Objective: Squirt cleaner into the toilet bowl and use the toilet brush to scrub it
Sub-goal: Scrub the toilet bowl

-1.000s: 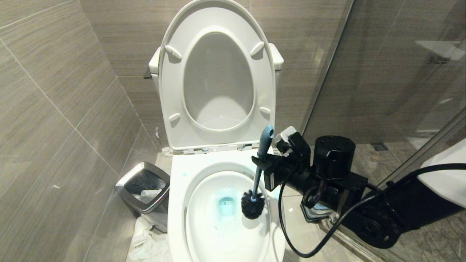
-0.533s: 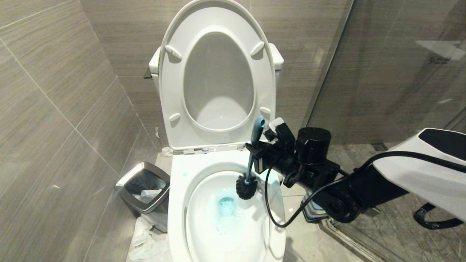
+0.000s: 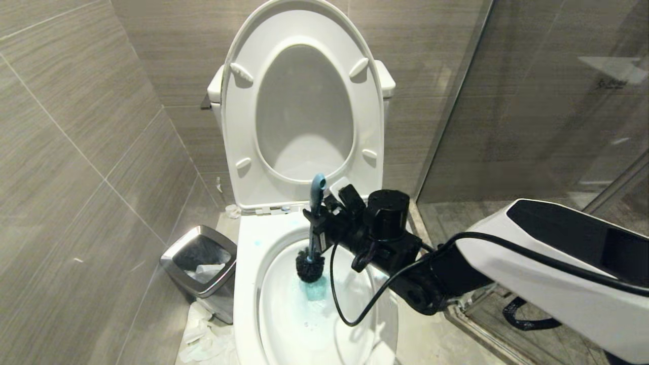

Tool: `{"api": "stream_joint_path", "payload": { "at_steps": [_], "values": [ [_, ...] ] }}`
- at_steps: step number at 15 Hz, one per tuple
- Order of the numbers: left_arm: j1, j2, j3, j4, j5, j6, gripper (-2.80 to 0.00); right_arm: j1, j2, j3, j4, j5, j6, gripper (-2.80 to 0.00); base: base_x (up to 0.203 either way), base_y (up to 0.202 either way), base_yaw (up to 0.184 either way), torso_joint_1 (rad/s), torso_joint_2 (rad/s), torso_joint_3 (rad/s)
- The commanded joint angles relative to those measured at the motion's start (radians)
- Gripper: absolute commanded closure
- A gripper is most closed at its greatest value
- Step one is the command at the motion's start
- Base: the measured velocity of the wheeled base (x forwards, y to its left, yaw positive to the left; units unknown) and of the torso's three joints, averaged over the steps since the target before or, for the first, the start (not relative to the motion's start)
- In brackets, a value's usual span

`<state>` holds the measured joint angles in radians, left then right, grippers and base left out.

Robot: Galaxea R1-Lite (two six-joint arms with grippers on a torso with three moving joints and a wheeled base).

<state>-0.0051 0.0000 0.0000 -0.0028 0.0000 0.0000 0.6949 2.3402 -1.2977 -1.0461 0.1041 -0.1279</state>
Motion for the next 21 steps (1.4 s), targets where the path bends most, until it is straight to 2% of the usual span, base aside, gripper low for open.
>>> {"api": "stream_joint_path", "payload": {
  "at_steps": [1, 4, 9, 17, 21],
  "values": [
    [0.001, 0.000, 0.000, 0.000, 0.000, 0.000, 0.00, 0.037, 0.063, -0.074, 0.014, 0.000, 0.000, 0.00, 0.000, 0.000, 0.000, 0.000, 0.00, 0.000],
    [0.001, 0.000, 0.000, 0.000, 0.000, 0.000, 0.00, 0.095, 0.075, -0.090, 0.047, 0.000, 0.006, 0.00, 0.000, 0.000, 0.000, 0.000, 0.00, 0.000],
    [0.001, 0.000, 0.000, 0.000, 0.000, 0.000, 0.00, 0.168, 0.051, -0.016, 0.048, 0.002, 0.027, 0.00, 0.000, 0.000, 0.000, 0.000, 0.00, 0.000],
    [0.001, 0.000, 0.000, 0.000, 0.000, 0.000, 0.00, 0.196, -0.181, 0.398, -0.051, -0.003, 0.032, 0.00, 0.000, 0.000, 0.000, 0.000, 0.00, 0.000],
    [0.001, 0.000, 0.000, 0.000, 0.000, 0.000, 0.00, 0.149, -0.274, 0.482, -0.061, -0.014, 0.032, 0.00, 0.000, 0.000, 0.000, 0.000, 0.00, 0.000]
  ]
}}
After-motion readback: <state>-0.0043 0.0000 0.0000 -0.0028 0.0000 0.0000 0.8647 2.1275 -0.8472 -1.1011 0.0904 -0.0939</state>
